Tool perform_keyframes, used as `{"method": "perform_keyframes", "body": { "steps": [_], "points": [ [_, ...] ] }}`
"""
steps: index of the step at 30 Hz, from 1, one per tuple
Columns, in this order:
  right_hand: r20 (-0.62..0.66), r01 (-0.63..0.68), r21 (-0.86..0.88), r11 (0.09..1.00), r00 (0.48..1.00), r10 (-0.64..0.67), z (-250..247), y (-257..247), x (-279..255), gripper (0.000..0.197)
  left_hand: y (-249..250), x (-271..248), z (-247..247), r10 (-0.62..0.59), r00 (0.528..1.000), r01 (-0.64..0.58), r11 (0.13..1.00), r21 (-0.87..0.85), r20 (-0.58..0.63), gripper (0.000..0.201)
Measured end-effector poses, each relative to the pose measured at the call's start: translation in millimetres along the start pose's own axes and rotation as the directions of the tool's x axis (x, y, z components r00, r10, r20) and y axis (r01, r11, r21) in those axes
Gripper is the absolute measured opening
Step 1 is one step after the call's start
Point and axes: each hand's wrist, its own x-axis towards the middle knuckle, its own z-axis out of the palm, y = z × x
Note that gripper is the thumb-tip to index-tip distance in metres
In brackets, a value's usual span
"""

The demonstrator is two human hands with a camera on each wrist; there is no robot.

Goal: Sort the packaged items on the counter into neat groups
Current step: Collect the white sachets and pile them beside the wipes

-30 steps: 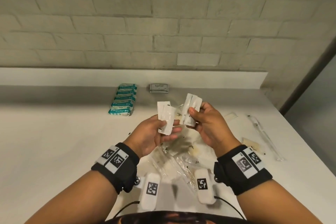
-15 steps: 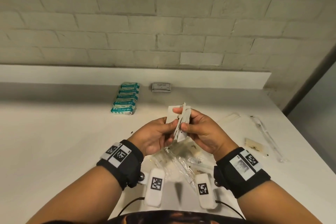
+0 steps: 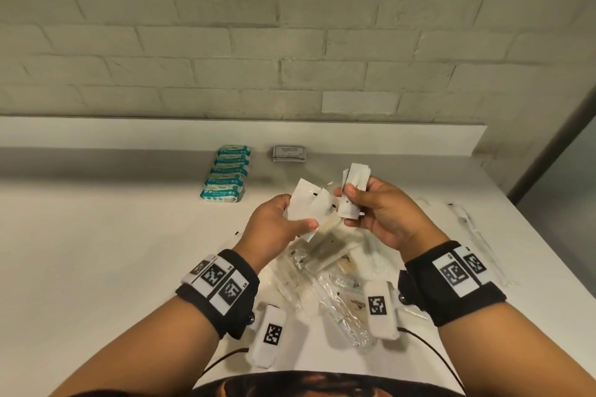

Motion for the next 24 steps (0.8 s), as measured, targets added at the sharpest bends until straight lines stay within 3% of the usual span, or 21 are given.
{"method": "perform_keyframes", "body": {
  "steps": [3,5,7,8,10,11,13,14,15,16,18,20,22,24],
  "points": [
    [0.092,0.079,-0.129,0.988,0.993,-0.068,10.1,0.9,-2.8,0.023,1.9,-0.7,2.7,0.018,1.000,-0.019,0.999,0.027,0.014,0.031],
    [0.035,0.224,-0.220,0.949,0.974,-0.222,17.0,3.8,-4.0,0.022,3.3,-0.2,3.5,0.006,1.000,-0.007,1.000,0.008,0.027,0.019],
    [-0.063,0.364,-0.314,0.877,0.914,-0.401,17.8,4.4,-3.3,0.016,3.3,0.9,2.4,-0.044,0.998,0.048,0.995,-0.085,0.045,0.005],
    [-0.071,0.419,-0.357,0.835,0.879,-0.471,16.4,4.0,-3.5,0.015,3.5,1.4,1.3,-0.080,0.995,0.088,0.986,-0.145,0.057,0.010],
    [0.048,0.487,-0.514,0.706,0.838,-0.543,10.8,5.8,-3.5,0.013,4.0,3.4,-1.7,-0.170,0.980,0.193,0.935,-0.296,0.100,0.015],
    [0.149,0.504,-0.621,0.600,0.828,-0.540,8.4,7.6,-4.5,0.013,5.8,3.4,-3.2,-0.208,0.970,0.241,0.893,-0.381,0.124,0.014],
    [0.337,0.528,-0.756,0.386,0.820,-0.462,6.5,14.8,-8.2,0.018,9.7,4.7,-5.3,-0.241,0.959,0.283,0.827,-0.485,0.149,0.008],
    [0.380,0.530,-0.773,0.348,0.826,-0.416,7.3,17.7,-9.6,0.020,11.4,6.0,-5.8,-0.233,0.962,0.274,0.833,-0.480,0.143,0.006],
    [0.385,0.521,-0.771,0.367,0.840,-0.383,8.2,19.6,-10.0,0.021,12.1,7.2,-5.5,-0.216,0.968,0.249,0.857,-0.450,0.125,0.010],
    [0.353,0.495,-0.749,0.442,0.861,-0.366,10.5,19.1,-10.5,0.019,11.8,8.1,-5.3,-0.190,0.977,0.212,0.890,-0.403,0.095,0.015],
    [0.174,0.375,-0.622,0.688,0.922,-0.345,15.3,13.9,-8.8,0.013,11.8,9.7,-4.3,-0.141,0.990,0.143,0.935,-0.325,0.029,0.021],
    [0.029,0.248,-0.449,0.859,0.964,-0.263,18.1,8.9,-3.9,0.015,12.9,10.1,-2.4,-0.097,0.995,0.093,0.957,-0.275,-0.001,0.025],
    [0.032,0.136,-0.391,0.910,0.990,-0.134,20.9,8.1,1.4,0.020,14.4,8.7,1.3,-0.054,0.999,0.052,0.973,-0.227,0.001,0.029],
    [0.050,0.105,-0.387,0.916,0.994,-0.093,24.6,12.9,4.2,0.025,14.0,7.6,3.8,-0.013,1.000,0.013,0.988,-0.157,0.004,0.031]
  ]
}}
